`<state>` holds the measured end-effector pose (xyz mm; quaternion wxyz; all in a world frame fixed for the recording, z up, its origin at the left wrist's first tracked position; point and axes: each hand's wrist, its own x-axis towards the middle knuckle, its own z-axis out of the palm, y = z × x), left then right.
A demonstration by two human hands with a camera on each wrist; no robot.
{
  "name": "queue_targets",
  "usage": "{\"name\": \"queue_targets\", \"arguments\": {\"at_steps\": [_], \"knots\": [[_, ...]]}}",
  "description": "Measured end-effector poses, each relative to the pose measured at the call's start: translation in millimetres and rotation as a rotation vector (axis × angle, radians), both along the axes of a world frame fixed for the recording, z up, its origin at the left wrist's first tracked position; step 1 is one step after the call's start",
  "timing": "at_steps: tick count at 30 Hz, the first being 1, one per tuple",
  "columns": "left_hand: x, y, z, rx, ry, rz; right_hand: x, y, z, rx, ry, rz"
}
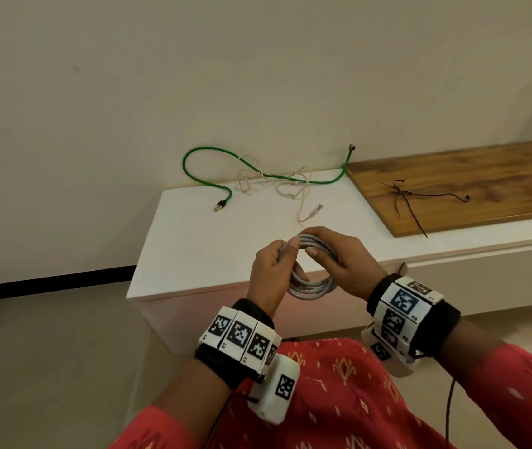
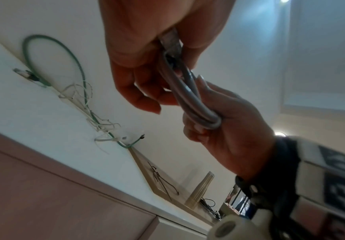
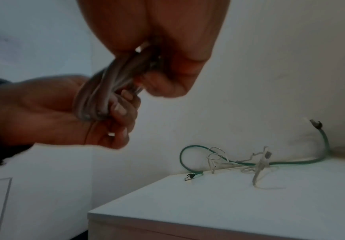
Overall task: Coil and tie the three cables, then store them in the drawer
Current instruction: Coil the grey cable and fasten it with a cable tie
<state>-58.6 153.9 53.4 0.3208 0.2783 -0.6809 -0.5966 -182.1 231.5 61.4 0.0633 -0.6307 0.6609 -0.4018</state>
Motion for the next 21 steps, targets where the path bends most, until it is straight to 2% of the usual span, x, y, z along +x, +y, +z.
{"name": "queue_targets", "arguments": {"at_steps": [3,5,7,10,12,16,18,21], "knots": [[1.4,-0.1,4.8,0.125,0.059,-0.103,0.5,-1.9,-5.2,-0.039,0.125,-0.099],[3.4,-1.2,6.6,0.244,0.121,-0.217,-4.6,-2.2,-5.9,-0.028,0.157,-0.135],[3.3,-2.2,6.7,0.289,0.132,-0.287,-11.0,-2.0,-4.3,0.013,0.173,-0.157],[-3.6,-1.9,5.3,0.295,0.089,-0.237,-12.8,-2.4,-2.8,0.080,0.182,-0.160],[-10.8,-2.4,2.1,0.288,0.063,-0.168,-15.5,-5.3,-2.7,0.135,0.122,-0.129],[-23.6,-12.7,-6.9,0.155,-0.014,-0.081,-41.2,-13.3,3.1,0.375,-0.167,0.023],[-29.8,-24.1,-9.4,0.107,-0.036,-0.045,-69.8,-16.1,3.1,0.447,-0.282,-0.045],[-36.7,-41.0,-11.2,0.075,-0.051,-0.016,-131.7,-19.5,-3.9,0.558,-0.314,-0.286]]}}
